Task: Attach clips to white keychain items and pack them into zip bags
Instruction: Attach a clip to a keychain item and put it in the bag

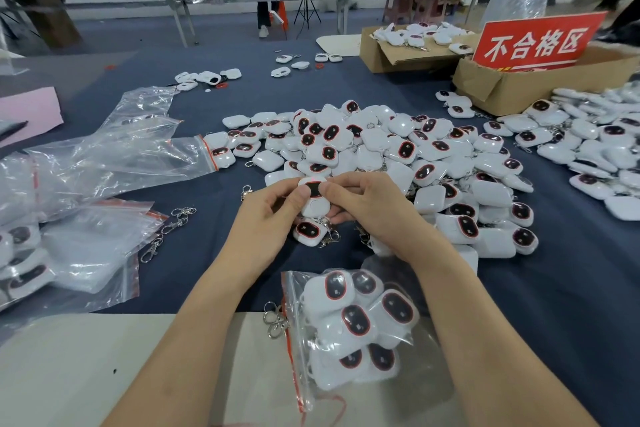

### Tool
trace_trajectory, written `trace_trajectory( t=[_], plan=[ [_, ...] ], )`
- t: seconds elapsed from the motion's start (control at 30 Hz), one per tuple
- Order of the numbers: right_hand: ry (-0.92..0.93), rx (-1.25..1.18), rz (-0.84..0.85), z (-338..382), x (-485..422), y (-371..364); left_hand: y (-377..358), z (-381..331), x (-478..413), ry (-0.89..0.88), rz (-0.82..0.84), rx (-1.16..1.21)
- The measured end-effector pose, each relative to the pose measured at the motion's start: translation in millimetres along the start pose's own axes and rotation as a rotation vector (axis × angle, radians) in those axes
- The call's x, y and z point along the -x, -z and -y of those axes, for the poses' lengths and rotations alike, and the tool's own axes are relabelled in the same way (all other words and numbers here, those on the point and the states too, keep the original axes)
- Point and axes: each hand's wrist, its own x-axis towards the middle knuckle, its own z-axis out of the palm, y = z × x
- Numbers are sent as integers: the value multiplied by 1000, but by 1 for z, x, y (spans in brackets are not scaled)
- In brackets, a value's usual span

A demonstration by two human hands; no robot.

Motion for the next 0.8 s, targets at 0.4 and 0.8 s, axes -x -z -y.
trace_trajectory(
  t=[0.4, 0.8],
  plan=[
    [3, -92, -32, 0, 0, -1, 0, 0, 1, 8, 67, 46],
    [-23, -94, -13, -1, -1, -1, -1, 0, -2, -2, 64, 1]
  ],
)
